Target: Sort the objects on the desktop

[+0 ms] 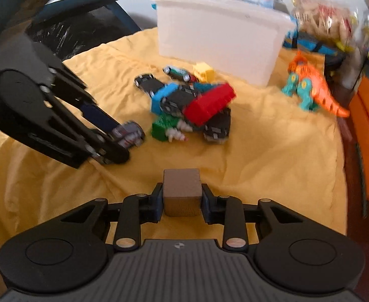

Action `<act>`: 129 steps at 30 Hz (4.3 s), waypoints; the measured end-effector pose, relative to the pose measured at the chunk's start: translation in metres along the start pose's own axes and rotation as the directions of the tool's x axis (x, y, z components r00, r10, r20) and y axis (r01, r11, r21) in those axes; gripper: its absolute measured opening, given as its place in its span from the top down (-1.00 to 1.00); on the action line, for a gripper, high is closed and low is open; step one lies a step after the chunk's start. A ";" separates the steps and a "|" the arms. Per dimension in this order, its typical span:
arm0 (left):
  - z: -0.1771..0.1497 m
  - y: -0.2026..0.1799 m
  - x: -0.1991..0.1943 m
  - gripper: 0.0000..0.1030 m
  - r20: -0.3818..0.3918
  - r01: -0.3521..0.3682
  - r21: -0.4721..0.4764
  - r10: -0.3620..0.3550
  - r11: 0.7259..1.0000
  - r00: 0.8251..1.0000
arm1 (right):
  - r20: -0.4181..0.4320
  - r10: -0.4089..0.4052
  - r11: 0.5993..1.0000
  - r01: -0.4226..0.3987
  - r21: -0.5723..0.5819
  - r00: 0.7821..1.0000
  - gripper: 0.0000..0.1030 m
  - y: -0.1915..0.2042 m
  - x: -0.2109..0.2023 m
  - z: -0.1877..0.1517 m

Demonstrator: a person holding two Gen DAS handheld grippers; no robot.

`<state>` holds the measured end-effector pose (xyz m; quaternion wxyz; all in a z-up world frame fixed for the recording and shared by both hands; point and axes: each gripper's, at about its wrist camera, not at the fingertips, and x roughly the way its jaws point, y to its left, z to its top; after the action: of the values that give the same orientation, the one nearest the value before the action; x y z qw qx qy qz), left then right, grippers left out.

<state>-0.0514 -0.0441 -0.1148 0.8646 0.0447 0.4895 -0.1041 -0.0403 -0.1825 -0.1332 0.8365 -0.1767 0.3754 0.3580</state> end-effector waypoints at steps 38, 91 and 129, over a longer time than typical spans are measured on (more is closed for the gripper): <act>0.186 0.150 -0.026 0.05 0.362 -0.224 -0.105 0.247 0.969 0.899 | 0.265 -0.336 0.935 0.286 0.210 0.904 0.34 -0.054 0.068 0.231; 0.022 0.070 -0.012 -0.42 0.109 -0.010 -0.040 0.014 0.999 0.994 | 0.022 -0.248 0.958 0.242 0.156 0.968 0.26 0.000 0.047 0.091; -0.012 0.065 -0.021 0.39 -0.062 0.254 0.061 -0.250 0.965 0.966 | 0.066 -0.096 0.989 0.088 0.120 0.993 0.22 0.021 -0.015 0.058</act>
<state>-0.0576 0.0246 -0.1046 0.8287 0.0145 0.5106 -0.2288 -0.0341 -0.1425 -0.0845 0.8741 -0.1314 0.3568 0.3024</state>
